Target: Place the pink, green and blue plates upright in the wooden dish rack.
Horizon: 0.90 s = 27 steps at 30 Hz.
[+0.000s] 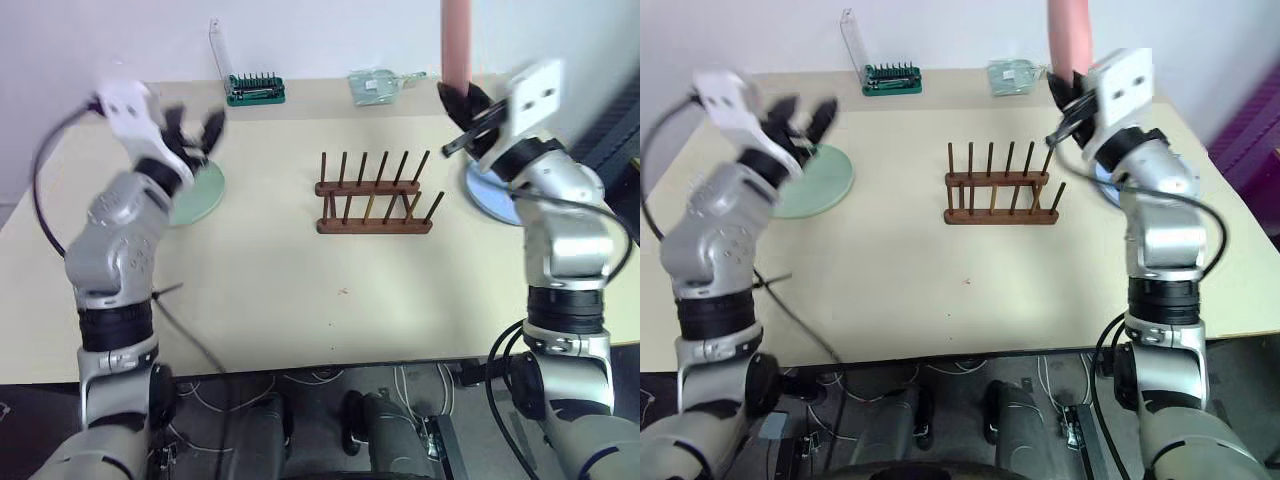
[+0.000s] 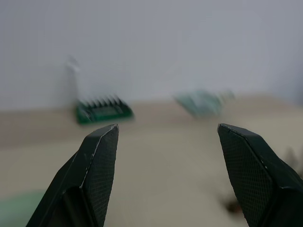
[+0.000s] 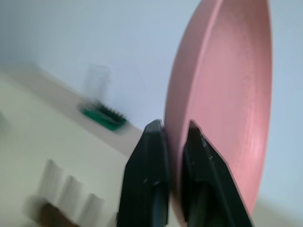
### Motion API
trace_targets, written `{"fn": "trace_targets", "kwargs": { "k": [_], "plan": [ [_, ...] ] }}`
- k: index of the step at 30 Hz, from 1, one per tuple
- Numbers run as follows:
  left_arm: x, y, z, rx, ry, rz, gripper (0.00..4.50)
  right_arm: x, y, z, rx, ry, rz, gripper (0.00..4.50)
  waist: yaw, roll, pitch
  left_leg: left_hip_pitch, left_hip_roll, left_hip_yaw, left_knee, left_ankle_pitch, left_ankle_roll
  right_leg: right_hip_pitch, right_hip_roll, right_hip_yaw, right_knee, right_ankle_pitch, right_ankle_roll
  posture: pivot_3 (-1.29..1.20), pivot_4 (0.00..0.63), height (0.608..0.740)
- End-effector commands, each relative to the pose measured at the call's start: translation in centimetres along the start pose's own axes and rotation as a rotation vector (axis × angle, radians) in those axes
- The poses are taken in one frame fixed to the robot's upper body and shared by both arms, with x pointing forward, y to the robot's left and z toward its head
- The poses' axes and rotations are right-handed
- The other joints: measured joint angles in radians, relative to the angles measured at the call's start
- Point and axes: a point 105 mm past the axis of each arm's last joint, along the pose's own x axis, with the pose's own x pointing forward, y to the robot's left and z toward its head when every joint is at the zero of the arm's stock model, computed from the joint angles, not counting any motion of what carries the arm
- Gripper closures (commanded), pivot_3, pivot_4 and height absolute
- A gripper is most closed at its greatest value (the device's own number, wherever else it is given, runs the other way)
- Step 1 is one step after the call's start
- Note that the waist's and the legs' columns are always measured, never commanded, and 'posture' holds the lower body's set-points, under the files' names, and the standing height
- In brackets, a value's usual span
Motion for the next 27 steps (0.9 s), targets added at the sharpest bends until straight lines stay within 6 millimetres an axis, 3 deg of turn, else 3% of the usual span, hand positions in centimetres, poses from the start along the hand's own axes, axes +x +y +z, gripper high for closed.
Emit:
{"fn": "trace_targets", "kwargs": {
  "k": [1,4,7,11,20,23,27],
  "plan": [
    [-1.7,-3.9,-2.2,-0.008,0.074,-0.262,1.1,-1.3,-0.7,1.6,0.162,-0.013,-0.006,4.5,-0.001,0.0,0.0,0.0,0.0,0.0,0.0,0.0,0.0,-0.001,0.0,0.0,0.0,0.0,0.0,0.0,0.15,0.73],
    [-3.5,-6.3,-4.7,0.005,0.177,-0.415,1.1,-2.0,0.5,0.6,0.193,0.064,0.062,4.5,-0.001,0.0,0.0,-0.002,0.0,0.0,0.0,0.0,0.0,-0.003,0.001,-0.001,0.001,0.0,-0.001,0.0,0.15,0.73],
    [-4.4,-7.9,-5.8,0.006,0.233,-0.509,1.1,-2.3,0.6,-0.3,0.204,0.114,0.061,4.5,0.0,0.003,0.0,-0.002,0.0,-0.001,-0.001,0.0,0.0,-0.004,0.001,-0.001,0.001,-0.004,0.0,0.0,0.15,0.73],
    [-4.9,-9.3,-6.3,-0.001,0.252,-0.579,1.1,-2.4,0.1,-1.1,0.245,0.15,0.05,4.5,0.001,0.003,0.0,-0.002,0.0,-0.002,-0.001,0.0,0.0,-0.004,0.001,0.0,0.0,-0.004,0.0,0.0,0.15,0.73],
    [-4.8,-10.5,-6.5,0.002,0.251,-0.608,1.1,-2.4,-1.9,-3.4,0.337,0.226,0.0,4.5,0.001,0.003,0.0,-0.002,0.0,-0.002,-0.001,0.0,0.0,-0.004,0.001,0.0,0.0,-0.003,0.002,0.0,0.15,0.73],
    [-4.8,-10.5,-6.6,0.006,0.252,-0.606,1.05,-2.4,-2.3,-3.5,0.345,0.222,-0.005,3.42,0.0,0.003,0.0,-0.002,0.0,-0.002,-0.001,0.0,0.0,-0.004,0.001,0.0,0.0,-0.003,0.002,0.0,0.15,0.73],
    [-4.6,-10.4,-6.5,0.009,0.245,-0.587,1.05,-2.2,-2.3,-2.7,0.272,0.192,0.001,1.47,0.001,0.003,0.0,-0.002,0.0,-0.002,-0.001,0.0,0.0,-0.004,0.001,0.0,0.0,-0.003,0.002,0.0,0.15,0.73]
  ]
}}
